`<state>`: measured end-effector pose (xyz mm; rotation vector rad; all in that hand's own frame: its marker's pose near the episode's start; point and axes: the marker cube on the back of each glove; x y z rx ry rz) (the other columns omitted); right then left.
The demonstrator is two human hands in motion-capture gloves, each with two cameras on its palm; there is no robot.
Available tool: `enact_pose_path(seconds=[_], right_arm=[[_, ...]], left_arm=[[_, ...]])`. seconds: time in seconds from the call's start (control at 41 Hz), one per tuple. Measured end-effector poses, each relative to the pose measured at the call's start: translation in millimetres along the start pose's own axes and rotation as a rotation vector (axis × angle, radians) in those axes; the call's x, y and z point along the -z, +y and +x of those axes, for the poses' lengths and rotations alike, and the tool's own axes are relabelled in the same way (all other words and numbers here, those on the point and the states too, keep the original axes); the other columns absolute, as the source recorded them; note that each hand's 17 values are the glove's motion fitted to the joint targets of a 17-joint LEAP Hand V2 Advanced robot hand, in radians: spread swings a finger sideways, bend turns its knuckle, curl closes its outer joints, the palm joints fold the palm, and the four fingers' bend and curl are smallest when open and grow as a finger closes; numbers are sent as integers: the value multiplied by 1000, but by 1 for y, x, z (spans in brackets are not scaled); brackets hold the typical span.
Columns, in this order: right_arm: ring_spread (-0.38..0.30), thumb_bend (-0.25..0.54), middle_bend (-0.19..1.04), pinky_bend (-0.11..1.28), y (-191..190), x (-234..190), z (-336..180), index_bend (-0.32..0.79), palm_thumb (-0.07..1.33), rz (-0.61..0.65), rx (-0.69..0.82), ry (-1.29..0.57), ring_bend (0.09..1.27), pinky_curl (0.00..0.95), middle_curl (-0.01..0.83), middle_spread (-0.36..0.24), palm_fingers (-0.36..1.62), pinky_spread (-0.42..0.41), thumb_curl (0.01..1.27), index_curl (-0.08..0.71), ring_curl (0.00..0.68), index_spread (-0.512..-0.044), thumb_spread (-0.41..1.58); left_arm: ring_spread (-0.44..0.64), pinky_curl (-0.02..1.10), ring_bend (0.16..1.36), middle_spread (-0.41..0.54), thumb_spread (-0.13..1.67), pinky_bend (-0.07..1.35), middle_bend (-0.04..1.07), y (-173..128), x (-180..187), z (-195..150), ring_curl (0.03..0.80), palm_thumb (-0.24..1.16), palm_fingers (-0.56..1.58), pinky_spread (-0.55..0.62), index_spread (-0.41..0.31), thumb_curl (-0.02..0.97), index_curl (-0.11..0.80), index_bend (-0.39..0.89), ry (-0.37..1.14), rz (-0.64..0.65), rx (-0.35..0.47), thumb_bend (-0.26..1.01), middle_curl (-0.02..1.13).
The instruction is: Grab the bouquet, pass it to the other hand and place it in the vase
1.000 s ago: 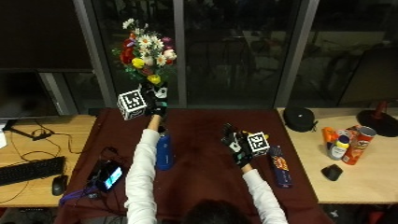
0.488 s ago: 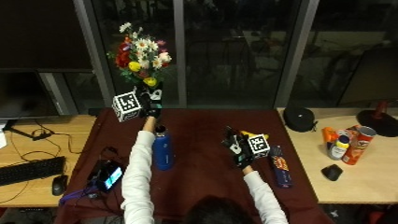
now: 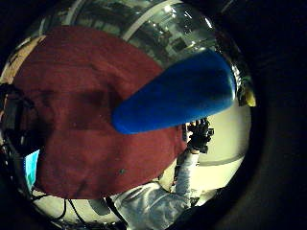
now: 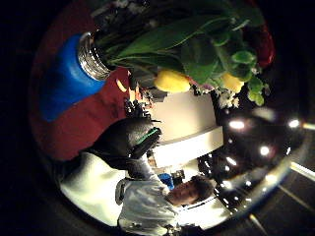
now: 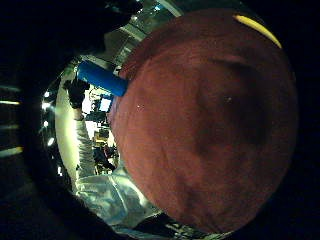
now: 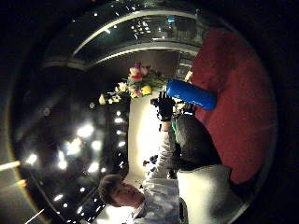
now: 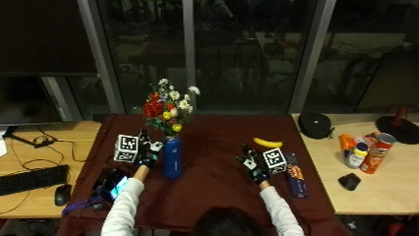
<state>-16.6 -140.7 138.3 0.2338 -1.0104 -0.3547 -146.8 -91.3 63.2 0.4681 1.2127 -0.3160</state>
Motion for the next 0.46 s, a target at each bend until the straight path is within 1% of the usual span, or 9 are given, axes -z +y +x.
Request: enact_pose_path(seconds=[0.049,0.098,0.171,0.22,0.293,0.464], right_arm=[[-2,-22,161,484,-1,2,10,173,610,-4,6,-31,375,325,298,-73,294,256,425,289,289,-387,1042],[-2,-23,161,481,0,4,7,170,611,2,25,-35,373,326,295,-72,295,256,425,291,289,-387,1042],[-1,-21,160,476,9,3,-2,173,616,12,-110,-69,369,326,291,-71,299,256,425,296,288,-380,1044],[-1,-22,160,474,14,4,-7,171,617,22,-154,-17,367,327,289,-70,300,256,425,299,288,-378,1044],[0,-23,159,470,19,5,-19,172,619,35,-126,64,364,328,285,-65,303,256,425,304,288,-376,1045],[0,-22,162,461,18,0,-24,173,623,16,-88,8,356,330,279,-62,310,257,425,312,287,-374,1046]], left_arm=[[315,361,692,314,736,583,189,3,3,3,359,246,-211,334,182,484,183,-8,-9,10,-10,-48,330],[346,355,695,342,746,579,188,7,5,8,353,246,-205,365,195,471,161,2,-18,7,-22,-46,326],[381,349,693,374,756,577,188,15,9,15,344,247,-202,400,209,454,133,12,-25,5,-36,-43,323],[398,345,692,390,761,572,186,20,13,18,340,249,-199,415,217,445,119,21,-30,1,-42,-41,320],[413,341,693,408,767,569,181,26,19,18,336,251,-191,432,225,432,98,29,-56,-8,-51,-40,315],[438,331,684,421,777,552,182,30,27,9,323,257,-175,450,237,407,66,47,-169,-3,-66,-38,308]])
